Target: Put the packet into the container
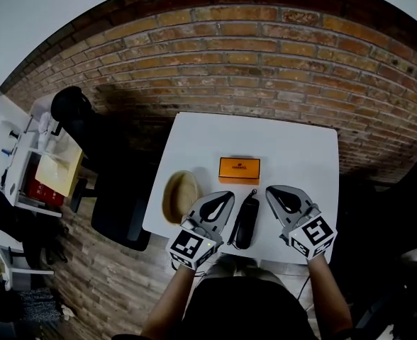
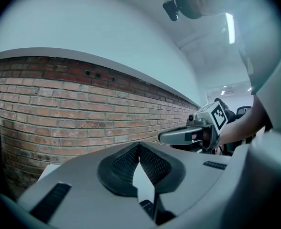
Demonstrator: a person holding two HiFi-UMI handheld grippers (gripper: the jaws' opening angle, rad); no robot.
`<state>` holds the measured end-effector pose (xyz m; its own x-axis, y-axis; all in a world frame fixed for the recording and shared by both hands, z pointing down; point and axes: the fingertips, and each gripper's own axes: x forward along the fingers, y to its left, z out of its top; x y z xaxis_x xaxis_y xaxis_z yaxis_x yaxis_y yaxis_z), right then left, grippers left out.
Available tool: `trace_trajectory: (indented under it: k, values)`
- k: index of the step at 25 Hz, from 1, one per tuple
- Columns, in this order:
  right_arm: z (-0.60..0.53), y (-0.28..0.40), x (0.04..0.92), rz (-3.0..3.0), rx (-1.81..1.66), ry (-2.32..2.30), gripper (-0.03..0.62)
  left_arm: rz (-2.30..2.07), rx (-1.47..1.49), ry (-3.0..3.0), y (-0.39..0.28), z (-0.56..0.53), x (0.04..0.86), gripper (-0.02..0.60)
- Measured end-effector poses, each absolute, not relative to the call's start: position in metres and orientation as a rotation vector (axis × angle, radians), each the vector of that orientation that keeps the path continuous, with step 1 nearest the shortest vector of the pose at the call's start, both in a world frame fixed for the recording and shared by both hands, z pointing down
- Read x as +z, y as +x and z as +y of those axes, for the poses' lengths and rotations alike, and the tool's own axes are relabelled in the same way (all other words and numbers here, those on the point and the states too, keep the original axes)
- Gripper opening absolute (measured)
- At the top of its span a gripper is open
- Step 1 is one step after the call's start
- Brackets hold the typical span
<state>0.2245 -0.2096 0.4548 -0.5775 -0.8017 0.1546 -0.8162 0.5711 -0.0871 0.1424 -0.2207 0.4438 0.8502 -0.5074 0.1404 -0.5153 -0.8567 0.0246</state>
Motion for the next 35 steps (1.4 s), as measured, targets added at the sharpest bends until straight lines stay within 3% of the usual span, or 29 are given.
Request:
trace_trajectory:
  k: [12,13,17,24,28,35]
  values:
    - [-0.266,0.205,0.508,-2.528,0.258,1.163,0.006,-0.678,0.18,2.941,0.119,-0.242,0.45,0.008]
    - [-0.272,0.205,0.516,-2.506,0.26,1.133,0.069,-0.679,0.19,2.945,0.117,-0.243,0.451,0.008]
    - [-0.297,0.203,0.551,-2.388,0.226,0.973,0.171,-0.703,0.207,2.942,0.104,-0.248,0.453,0.008]
    - [-0.323,0.198,0.637,-2.112,0.204,0.652,0.422,-0.742,0.267,2.947,0.081,-0.255,0.455,0.008]
    - [-0.334,0.202,0.673,-1.999,0.215,0.559,0.456,-0.763,0.289,2.951,0.069,-0.256,0.457,0.008]
    - [-0.348,0.201,0.705,-1.903,0.221,0.458,0.456,-0.856,0.286,2.923,0.047,-0.262,0.454,0.008]
